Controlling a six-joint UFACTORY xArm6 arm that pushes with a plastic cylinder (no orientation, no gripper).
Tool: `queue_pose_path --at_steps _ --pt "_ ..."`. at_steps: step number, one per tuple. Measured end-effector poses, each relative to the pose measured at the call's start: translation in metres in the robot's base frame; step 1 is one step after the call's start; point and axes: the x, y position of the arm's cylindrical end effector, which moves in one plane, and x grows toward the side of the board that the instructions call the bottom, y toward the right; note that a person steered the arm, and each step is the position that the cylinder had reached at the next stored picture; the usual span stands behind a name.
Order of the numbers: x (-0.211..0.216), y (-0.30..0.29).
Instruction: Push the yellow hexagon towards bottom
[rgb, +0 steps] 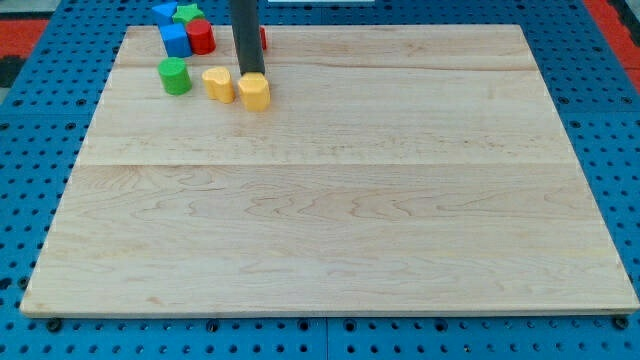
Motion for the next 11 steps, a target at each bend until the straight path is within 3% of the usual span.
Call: queue_pose_path --at_steps 2,3,5,8,10,11 --pt "-0.065 -0.039" --pt "-0.026 -0.111" --pt "-0.023 -0.193" --pt "-0.004 -0.018" --pt "0.089 0.098" --pt "0.026 0.076"
